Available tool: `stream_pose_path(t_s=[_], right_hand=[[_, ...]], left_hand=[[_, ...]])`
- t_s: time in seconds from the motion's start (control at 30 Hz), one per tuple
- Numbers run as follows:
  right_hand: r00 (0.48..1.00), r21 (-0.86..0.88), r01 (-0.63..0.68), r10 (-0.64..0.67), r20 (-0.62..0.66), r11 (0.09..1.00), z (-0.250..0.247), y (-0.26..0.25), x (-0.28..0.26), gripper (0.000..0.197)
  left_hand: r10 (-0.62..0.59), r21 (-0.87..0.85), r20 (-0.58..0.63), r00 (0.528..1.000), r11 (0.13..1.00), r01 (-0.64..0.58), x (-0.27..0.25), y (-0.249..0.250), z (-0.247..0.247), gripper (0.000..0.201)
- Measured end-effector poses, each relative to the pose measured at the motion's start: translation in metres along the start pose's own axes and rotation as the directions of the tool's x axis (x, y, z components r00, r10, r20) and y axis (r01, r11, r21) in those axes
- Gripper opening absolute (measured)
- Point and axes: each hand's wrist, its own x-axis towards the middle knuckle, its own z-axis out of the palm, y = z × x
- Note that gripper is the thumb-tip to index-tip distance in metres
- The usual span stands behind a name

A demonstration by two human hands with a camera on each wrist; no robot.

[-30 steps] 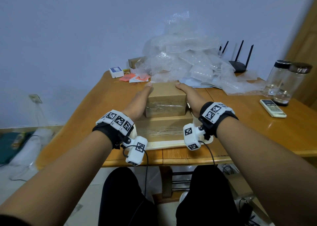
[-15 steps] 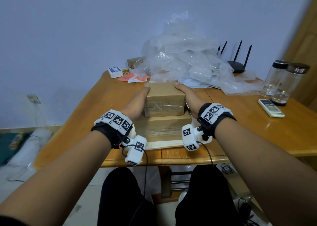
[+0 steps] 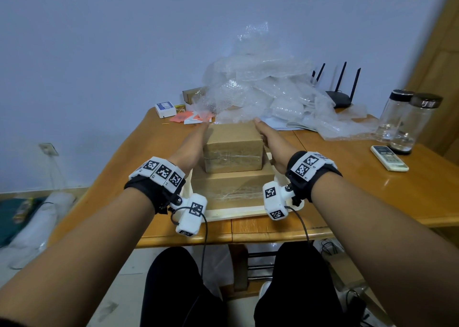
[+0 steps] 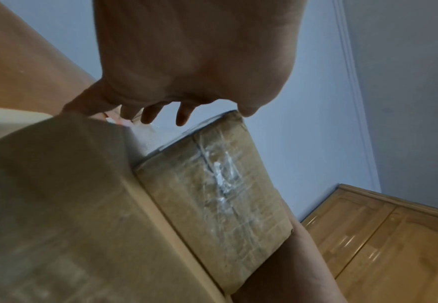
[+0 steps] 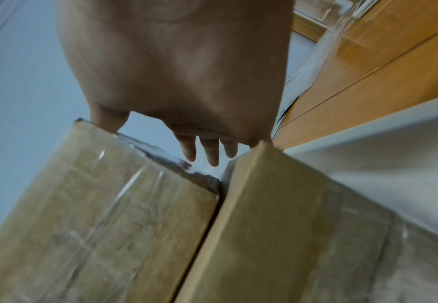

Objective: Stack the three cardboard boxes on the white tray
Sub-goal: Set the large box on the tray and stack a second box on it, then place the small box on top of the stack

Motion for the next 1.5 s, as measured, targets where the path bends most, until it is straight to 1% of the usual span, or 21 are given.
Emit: stream_pose_path(t_s=[0.03, 0.07, 0.13, 0.17, 0.23, 0.27, 0.33, 0.43, 0.53, 0.6, 0.67, 0.73, 0.8, 0.87, 0.97, 1.13, 1.27, 1.33, 1.4, 1.43, 1.5], right_hand=[[1.0, -0.028, 0.006, -0.006, -0.015, 1.0, -0.002, -0.002, -0.001, 0.08], [0.999, -0.046, 0.013, -0.015, -0.043, 0.999, -0.005, -0.005, -0.001, 0.083], [0.995, -0.04, 0.022, -0.025, -0.097, 0.999, -0.012, -0.011, -0.001, 0.078], [0.993, -0.037, 0.025, -0.029, -0.111, 0.999, -0.017, -0.012, 0.0, 0.078], [0.992, -0.047, 0.002, -0.008, -0.13, 0.999, -0.025, -0.012, 0.004, 0.082], [0.99, -0.053, -0.015, 0.007, -0.14, 0.998, -0.03, -0.012, 0.006, 0.085], [0.988, -0.064, -0.051, 0.041, -0.151, 0.997, -0.037, -0.01, 0.011, 0.091], [0.985, -0.08, -0.058, 0.045, -0.164, 0.995, -0.048, -0.01, 0.017, 0.086], [0.984, -0.123, -0.043, 0.021, -0.175, 0.991, -0.058, -0.007, 0.03, 0.074], [0.983, -0.149, -0.043, 0.015, -0.181, 0.988, -0.063, -0.005, 0.037, 0.072], [0.983, -0.154, -0.058, 0.029, -0.184, 0.986, -0.07, -0.001, 0.048, 0.072], [0.982, -0.146, -0.065, 0.037, -0.187, 0.987, -0.078, 0.003, 0.059, 0.07], [0.98, -0.135, -0.079, 0.052, -0.194, 0.988, -0.086, 0.007, 0.071, 0.069], [0.977, -0.116, -0.098, 0.073, -0.203, 0.988, -0.091, 0.011, 0.085, 0.07], [0.967, -0.051, -0.141, 0.127, -0.222, 0.989, -0.096, 0.02, 0.105, 0.074], [0.96, 0.049, -0.173, 0.179, -0.216, 0.984, -0.097, 0.036, 0.132, 0.072], [0.962, 0.068, -0.174, 0.184, -0.2, 0.982, -0.098, 0.045, 0.15, 0.068], [0.962, 0.08, -0.179, 0.191, -0.193, 0.981, -0.1, 0.05, 0.16, 0.058], [0.962, 0.085, -0.183, 0.196, -0.191, 0.979, -0.101, 0.054, 0.167, 0.039], [0.961, 0.085, -0.184, 0.197, -0.194, 0.979, -0.101, 0.056, 0.171, 0.034], [0.964, 0.086, -0.173, 0.187, -0.187, 0.981, -0.099, 0.063, 0.178, 0.033]], left_hand=[[0.029, 0.029, -0.038, 0.999, 0.999, -0.027, -0.003, 0.008, -0.001, 0.041], [0.079, 0.069, -0.075, 0.994, 0.995, -0.074, -0.005, 0.016, -0.003, 0.035], [0.179, 0.168, -0.108, 0.978, 0.973, -0.159, -0.007, 0.028, -0.005, 0.039], [0.202, 0.229, -0.107, 0.974, 0.958, -0.174, -0.007, 0.034, -0.005, 0.042], [0.216, 0.324, -0.052, 0.975, 0.927, -0.188, 0.004, 0.042, -0.004, 0.049], [0.207, 0.359, -0.006, 0.978, 0.914, -0.192, 0.013, 0.045, -0.002, 0.058], [0.187, 0.449, 0.034, 0.982, 0.875, -0.182, 0.024, 0.052, 0.005, 0.075], [0.202, 0.568, 0.095, 0.975, 0.793, -0.219, 0.043, 0.06, 0.018, 0.066], [0.183, 0.716, 0.168, 0.969, 0.653, -0.247, 0.056, 0.071, 0.033, 0.067], [0.121, 0.785, 0.24, 0.963, 0.56, -0.266, 0.066, 0.08, 0.038, 0.07], [0.018, 0.816, 0.295, 0.955, 0.516, -0.261, 0.079, 0.092, 0.041, 0.075], [-0.108, 0.807, 0.302, 0.947, 0.558, -0.193, 0.093, 0.101, 0.035, 0.081], [-0.258, 0.775, 0.256, 0.932, 0.631, -0.038, 0.111, 0.107, 0.025, 0.086], [-0.361, 0.735, 0.267, 0.893, 0.676, 0.054, 0.132, 0.107, 0.01, 0.091], [-0.447, 0.65, 0.344, 0.826, 0.748, 0.134, 0.163, 0.096, -0.015, 0.096], [-0.512, 0.541, 0.439, 0.739, 0.807, 0.237, 0.21, 0.06, -0.034, 0.097], [-0.521, 0.461, 0.501, 0.691, 0.836, 0.296, 0.244, 0.03, -0.034, 0.1], [-0.518, 0.422, 0.524, 0.677, 0.848, 0.322, 0.259, 0.017, -0.031, 0.101], [-0.521, 0.406, 0.549, 0.654, 0.85, 0.336, 0.271, 0.005, -0.024, 0.1], [-0.521, 0.399, 0.562, 0.643, 0.851, 0.342, 0.277, -0.001, -0.02, 0.099], [-0.518, 0.375, 0.578, 0.631, 0.855, 0.359, 0.289, -0.013, -0.012, 0.097]])
